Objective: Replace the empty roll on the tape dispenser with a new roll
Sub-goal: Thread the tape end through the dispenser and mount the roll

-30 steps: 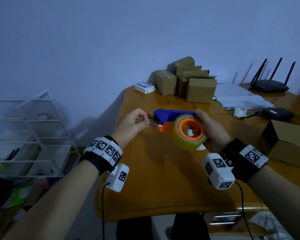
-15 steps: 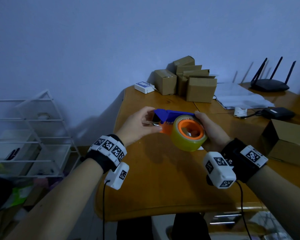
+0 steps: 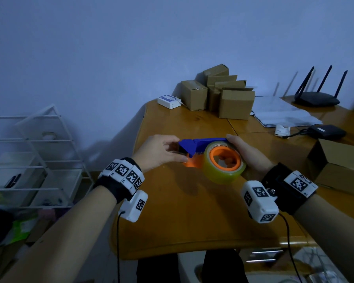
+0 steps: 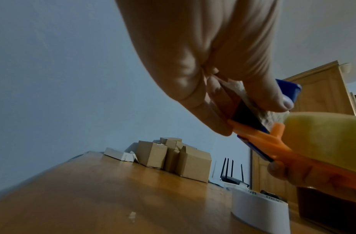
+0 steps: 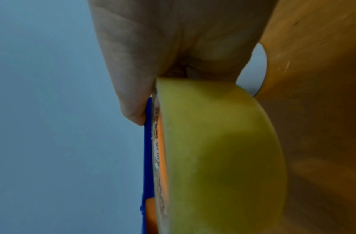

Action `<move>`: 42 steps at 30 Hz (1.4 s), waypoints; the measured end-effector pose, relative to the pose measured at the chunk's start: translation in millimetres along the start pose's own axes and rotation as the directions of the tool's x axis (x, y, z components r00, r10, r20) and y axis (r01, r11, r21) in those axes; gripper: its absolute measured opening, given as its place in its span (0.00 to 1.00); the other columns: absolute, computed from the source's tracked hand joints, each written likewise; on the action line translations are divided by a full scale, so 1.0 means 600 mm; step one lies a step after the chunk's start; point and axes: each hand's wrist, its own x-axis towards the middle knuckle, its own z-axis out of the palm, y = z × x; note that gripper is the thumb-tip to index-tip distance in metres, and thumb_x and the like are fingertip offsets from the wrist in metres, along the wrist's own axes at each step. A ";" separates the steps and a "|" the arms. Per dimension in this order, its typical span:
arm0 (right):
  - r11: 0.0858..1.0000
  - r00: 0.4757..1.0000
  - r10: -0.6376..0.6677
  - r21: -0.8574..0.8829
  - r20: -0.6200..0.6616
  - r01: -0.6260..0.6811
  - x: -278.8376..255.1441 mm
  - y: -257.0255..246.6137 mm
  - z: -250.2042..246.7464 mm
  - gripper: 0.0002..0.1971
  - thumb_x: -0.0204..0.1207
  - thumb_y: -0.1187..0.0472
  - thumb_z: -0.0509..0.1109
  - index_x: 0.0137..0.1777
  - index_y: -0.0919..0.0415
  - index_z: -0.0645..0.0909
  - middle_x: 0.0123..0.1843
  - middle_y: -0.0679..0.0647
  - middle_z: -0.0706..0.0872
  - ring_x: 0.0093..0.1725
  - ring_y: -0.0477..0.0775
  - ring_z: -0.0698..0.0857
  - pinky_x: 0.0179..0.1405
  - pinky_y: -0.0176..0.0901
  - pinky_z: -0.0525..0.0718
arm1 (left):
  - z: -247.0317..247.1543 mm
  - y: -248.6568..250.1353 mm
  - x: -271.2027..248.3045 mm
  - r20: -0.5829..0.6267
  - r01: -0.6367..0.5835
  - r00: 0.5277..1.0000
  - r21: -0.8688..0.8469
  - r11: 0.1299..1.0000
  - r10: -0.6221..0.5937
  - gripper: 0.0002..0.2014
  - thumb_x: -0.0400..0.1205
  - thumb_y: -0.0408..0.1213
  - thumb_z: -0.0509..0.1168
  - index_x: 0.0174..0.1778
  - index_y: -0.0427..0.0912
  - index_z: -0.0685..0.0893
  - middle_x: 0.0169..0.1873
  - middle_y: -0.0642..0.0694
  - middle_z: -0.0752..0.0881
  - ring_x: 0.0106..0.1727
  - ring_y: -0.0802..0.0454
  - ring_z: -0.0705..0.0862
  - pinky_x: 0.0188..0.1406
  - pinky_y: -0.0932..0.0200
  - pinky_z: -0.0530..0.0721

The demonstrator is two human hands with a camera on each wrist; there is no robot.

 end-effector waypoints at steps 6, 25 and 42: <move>0.997 0.999 -0.040 -0.073 -0.009 0.039 0.003 -0.009 -0.004 0.34 0.64 0.28 0.72 0.47 0.62 0.88 0.42 0.60 0.88 0.34 0.52 0.83 0.43 0.45 0.82 | 0.000 0.002 -0.003 0.085 0.039 0.996 -0.092 0.995 -0.032 0.22 0.72 0.29 0.78 0.60 0.53 0.87 0.53 0.54 0.92 0.57 0.57 0.90 0.63 0.57 0.85; 0.979 0.976 -0.174 -0.087 0.128 0.186 -0.007 -0.049 0.011 0.15 0.82 0.53 0.66 0.49 0.66 0.84 0.33 0.52 0.89 0.29 0.46 0.86 0.31 0.33 0.84 | -0.023 -0.006 0.003 0.223 0.306 0.949 -0.499 0.811 -0.221 0.23 0.80 0.46 0.66 0.68 0.36 0.81 0.62 0.35 0.87 0.66 0.42 0.86 0.66 0.53 0.84; 0.987 0.965 0.160 -0.033 0.206 -0.157 0.007 0.007 0.063 0.19 0.81 0.46 0.67 0.44 0.63 0.86 0.42 0.58 0.91 0.39 0.52 0.90 0.40 0.43 0.88 | -0.008 -0.011 0.024 0.325 0.305 0.888 0.113 0.946 -0.325 0.20 0.81 0.45 0.71 0.68 0.43 0.84 0.56 0.46 0.91 0.57 0.51 0.89 0.62 0.57 0.84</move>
